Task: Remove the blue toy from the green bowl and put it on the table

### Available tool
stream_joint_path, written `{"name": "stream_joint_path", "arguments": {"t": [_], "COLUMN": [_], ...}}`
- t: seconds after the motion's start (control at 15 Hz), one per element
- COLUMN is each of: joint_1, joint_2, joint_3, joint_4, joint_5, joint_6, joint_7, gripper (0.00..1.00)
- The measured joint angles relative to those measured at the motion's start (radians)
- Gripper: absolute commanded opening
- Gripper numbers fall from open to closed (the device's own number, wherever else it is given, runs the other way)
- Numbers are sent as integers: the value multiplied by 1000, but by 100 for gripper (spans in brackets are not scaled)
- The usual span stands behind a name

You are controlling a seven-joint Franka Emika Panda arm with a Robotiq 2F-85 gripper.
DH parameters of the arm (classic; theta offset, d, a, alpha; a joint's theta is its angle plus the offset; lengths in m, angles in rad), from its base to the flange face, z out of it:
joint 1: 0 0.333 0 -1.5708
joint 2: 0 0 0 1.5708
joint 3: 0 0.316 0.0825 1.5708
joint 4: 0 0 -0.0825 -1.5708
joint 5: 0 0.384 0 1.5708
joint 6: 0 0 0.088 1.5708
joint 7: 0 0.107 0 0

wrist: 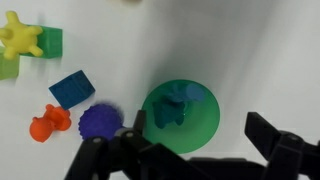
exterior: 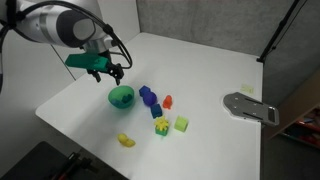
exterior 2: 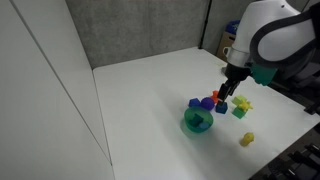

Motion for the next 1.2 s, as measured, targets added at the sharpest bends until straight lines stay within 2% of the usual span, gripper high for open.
{"name": "stream_joint_path", "arguments": {"t": [0.47,0.8,1.2], "joint_1": [25,26,73], "joint_2": [223,361,442], "joint_3": [18,17,-18], "joint_4": [67,150,221], "joint_5": [17,17,16], "joint_6": [162,188,189], "joint_7": [39,68,215], "gripper": [100,100,100]}}
